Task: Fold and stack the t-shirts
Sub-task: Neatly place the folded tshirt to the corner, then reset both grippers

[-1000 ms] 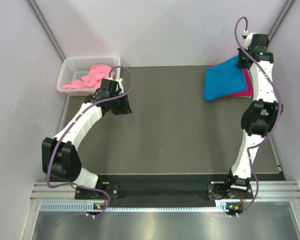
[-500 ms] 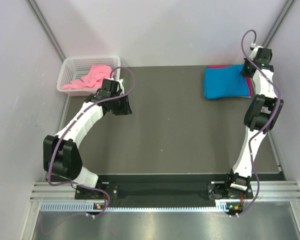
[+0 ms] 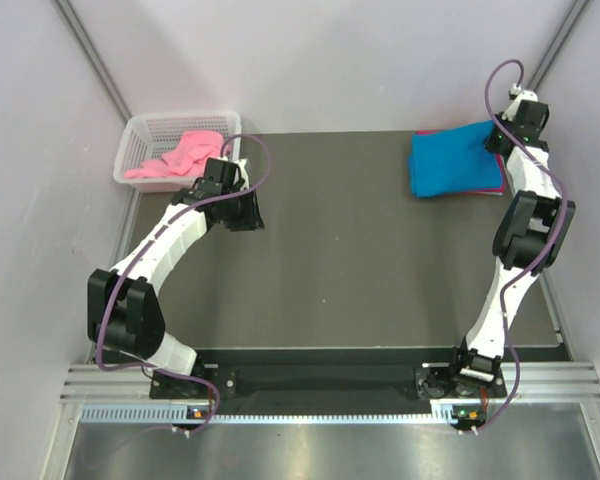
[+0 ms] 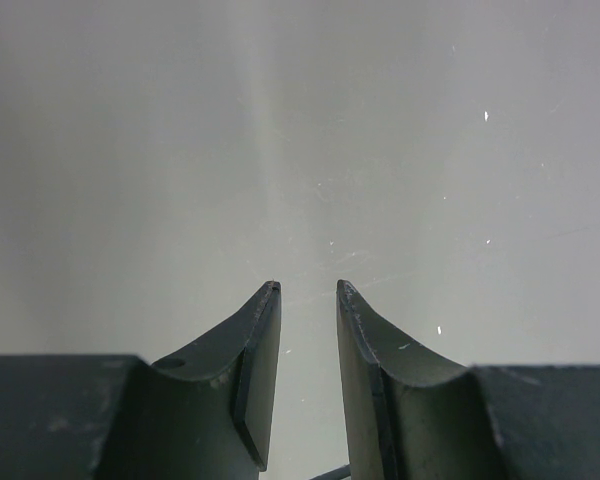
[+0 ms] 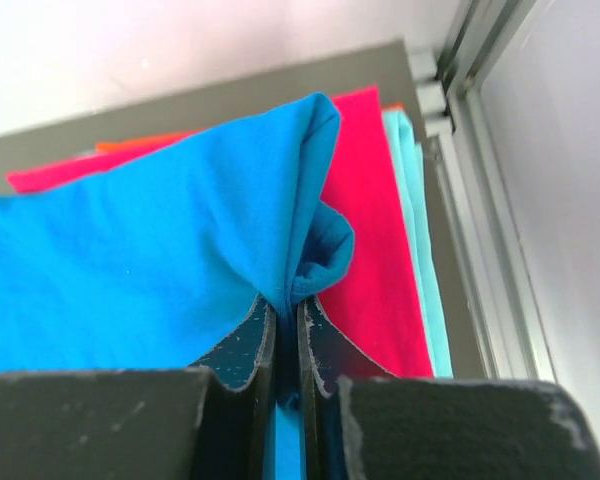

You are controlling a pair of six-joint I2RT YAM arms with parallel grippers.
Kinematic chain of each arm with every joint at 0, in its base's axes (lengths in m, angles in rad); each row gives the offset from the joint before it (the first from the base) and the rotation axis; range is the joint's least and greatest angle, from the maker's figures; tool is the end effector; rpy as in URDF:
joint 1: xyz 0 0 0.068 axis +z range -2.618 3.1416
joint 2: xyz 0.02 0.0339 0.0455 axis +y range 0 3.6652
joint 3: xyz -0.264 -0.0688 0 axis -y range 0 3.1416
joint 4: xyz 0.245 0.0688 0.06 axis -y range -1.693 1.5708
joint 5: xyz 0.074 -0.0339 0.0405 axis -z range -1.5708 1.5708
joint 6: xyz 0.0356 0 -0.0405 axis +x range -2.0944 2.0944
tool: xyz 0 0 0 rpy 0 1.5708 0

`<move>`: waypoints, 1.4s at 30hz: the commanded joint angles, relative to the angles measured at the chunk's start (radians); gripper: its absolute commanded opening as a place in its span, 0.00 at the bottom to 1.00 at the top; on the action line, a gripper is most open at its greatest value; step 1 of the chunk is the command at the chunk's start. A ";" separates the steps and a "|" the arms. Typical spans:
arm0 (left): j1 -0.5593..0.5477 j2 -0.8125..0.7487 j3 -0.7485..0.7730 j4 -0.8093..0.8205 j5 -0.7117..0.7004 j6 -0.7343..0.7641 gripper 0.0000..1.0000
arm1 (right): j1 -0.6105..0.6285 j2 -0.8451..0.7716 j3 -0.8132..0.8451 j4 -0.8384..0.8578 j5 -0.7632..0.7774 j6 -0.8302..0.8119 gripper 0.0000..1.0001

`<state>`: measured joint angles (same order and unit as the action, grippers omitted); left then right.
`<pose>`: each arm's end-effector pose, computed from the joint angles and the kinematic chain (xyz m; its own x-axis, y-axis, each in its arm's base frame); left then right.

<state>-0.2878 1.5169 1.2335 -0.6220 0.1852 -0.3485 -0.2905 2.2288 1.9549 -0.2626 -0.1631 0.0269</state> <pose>0.3098 -0.0986 0.2805 -0.8415 -0.1010 -0.5308 0.1071 0.9317 -0.3470 0.5069 -0.1455 0.2581 -0.4855 0.1729 -0.8570 0.1620 0.9811 0.1061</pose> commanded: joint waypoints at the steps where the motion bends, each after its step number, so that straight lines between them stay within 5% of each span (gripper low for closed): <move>1: 0.003 -0.009 -0.005 0.033 0.007 0.009 0.34 | -0.026 -0.057 0.012 0.141 0.020 0.030 0.00; 14: 0.003 0.022 0.003 0.030 0.014 0.006 0.34 | -0.045 0.095 0.121 0.151 0.057 0.082 0.04; 17: 0.003 0.020 0.001 0.031 0.019 0.005 0.35 | -0.045 0.121 0.142 0.143 0.053 0.080 0.13; 28: 0.003 -0.027 -0.011 0.053 0.049 0.005 0.35 | -0.052 -0.023 0.061 0.031 0.069 0.133 0.78; 39: 0.003 -0.069 -0.008 0.061 0.154 0.013 0.36 | -0.039 -0.294 -0.263 -0.040 -0.038 0.199 0.80; 41: 0.003 -0.076 -0.015 0.064 0.158 0.013 0.37 | -0.018 -0.337 -0.335 -0.018 -0.082 0.212 0.76; 42: 0.003 -0.080 -0.017 0.068 0.161 0.013 0.37 | -0.007 -0.342 -0.346 -0.021 -0.093 0.214 0.59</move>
<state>-0.2874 1.4857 1.2163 -0.6022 0.3096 -0.3481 -0.3225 1.9419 1.6577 -0.2985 -0.1864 0.2070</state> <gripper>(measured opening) 0.366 0.663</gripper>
